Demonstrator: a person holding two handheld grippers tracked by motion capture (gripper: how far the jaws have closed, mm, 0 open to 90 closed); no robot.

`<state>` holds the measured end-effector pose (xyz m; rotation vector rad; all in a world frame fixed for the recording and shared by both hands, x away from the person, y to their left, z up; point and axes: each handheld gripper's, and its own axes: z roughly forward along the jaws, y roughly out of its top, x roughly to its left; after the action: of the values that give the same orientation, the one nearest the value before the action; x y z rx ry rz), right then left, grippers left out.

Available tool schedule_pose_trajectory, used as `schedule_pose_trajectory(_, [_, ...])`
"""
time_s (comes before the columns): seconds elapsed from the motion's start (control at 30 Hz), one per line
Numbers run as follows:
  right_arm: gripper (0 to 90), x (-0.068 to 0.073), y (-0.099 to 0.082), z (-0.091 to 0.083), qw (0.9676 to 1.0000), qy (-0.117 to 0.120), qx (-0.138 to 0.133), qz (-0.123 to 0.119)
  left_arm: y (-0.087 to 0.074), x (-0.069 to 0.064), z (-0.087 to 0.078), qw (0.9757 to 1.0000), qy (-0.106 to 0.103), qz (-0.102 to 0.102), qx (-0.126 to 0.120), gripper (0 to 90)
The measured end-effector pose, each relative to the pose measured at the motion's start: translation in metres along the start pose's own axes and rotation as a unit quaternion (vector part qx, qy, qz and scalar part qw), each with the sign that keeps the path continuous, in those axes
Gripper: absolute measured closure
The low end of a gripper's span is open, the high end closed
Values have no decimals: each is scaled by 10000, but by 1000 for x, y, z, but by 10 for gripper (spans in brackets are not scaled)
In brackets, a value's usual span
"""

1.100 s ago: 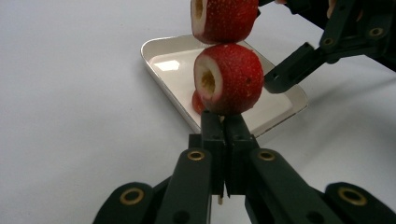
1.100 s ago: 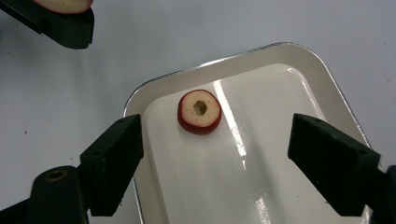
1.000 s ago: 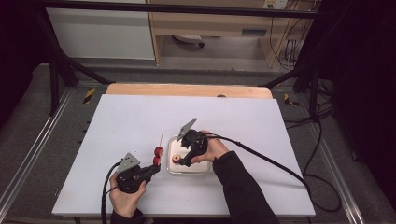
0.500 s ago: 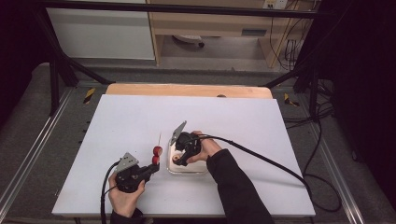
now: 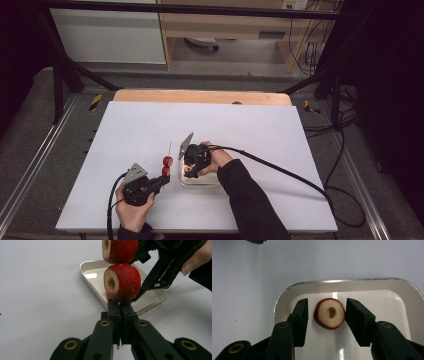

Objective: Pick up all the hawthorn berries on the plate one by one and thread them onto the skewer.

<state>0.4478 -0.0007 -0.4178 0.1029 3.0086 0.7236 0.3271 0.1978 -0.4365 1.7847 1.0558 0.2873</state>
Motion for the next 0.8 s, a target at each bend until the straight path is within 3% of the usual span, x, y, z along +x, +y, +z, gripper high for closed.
schedule_pose_trajectory(0.1, [588, 0, 4, 1, 9999, 87, 52, -27, 3, -1, 0, 10000, -4, 45, -21, 887])
schedule_pose_trajectory(0.5, [596, 2, 5, 3, 9999, -3, 168, 13, 1, 4, -7, 9999, 57, -14, -103, 887])
schedule_pose_trajectory(0.7, [599, 0, 5, 2, 9997, -58, 160, 152, 0, 4, -6, 9999, 41, -67, -101, 887])
schedule_pose_trajectory(0.8, [599, -1, 6, -3, 9996, -59, 26, 282, 0, 4, -7, 9999, 39, -56, -117, 887])
